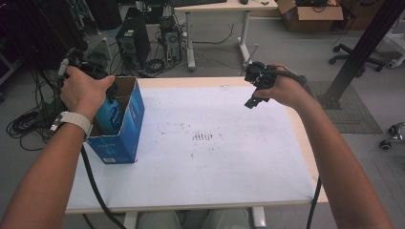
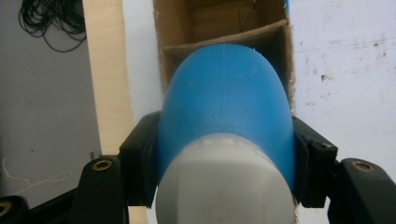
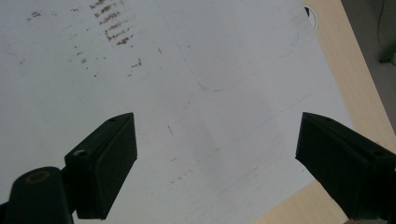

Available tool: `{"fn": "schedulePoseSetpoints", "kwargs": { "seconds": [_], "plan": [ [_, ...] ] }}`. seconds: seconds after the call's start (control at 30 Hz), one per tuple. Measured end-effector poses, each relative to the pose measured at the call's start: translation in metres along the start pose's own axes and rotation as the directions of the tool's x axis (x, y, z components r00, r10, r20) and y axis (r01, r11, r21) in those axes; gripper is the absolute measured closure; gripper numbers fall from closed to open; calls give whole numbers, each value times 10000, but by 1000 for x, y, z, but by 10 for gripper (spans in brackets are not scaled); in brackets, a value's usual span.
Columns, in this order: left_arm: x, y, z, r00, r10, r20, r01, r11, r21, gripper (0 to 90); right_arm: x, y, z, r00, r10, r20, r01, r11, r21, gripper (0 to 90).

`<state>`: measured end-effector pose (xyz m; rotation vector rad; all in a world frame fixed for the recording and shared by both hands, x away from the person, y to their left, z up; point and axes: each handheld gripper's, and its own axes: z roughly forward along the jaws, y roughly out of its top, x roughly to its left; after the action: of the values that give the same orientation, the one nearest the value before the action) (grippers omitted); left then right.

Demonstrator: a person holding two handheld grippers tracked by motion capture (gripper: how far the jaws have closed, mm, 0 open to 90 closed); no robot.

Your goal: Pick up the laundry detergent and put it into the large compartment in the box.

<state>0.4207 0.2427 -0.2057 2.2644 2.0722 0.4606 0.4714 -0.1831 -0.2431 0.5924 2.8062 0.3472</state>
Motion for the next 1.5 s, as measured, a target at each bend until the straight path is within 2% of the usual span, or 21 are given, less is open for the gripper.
{"fn": "schedulePoseSetpoints", "kwargs": {
  "seconds": [0.3, 0.87, 1.5],
  "plan": [
    [-2, -7, 32, 9999, 44, 102, -45, 9999, 149, 379, -1, -4, 5, 9999, 80, -76, -80, 10000, 44, 124],
    [-7, -15, 68, 9993, 178, 318, -195, 9983, 555, 378, -3, -7, 8, 9998, 158, -136, -157, 9999, 70, 124],
    [-2, -14, 71, 9987, 127, 495, -158, 9979, 635, 374, -2, -7, 11, 9996, 168, -207, -166, 9998, 83, 124]
  ]
}}
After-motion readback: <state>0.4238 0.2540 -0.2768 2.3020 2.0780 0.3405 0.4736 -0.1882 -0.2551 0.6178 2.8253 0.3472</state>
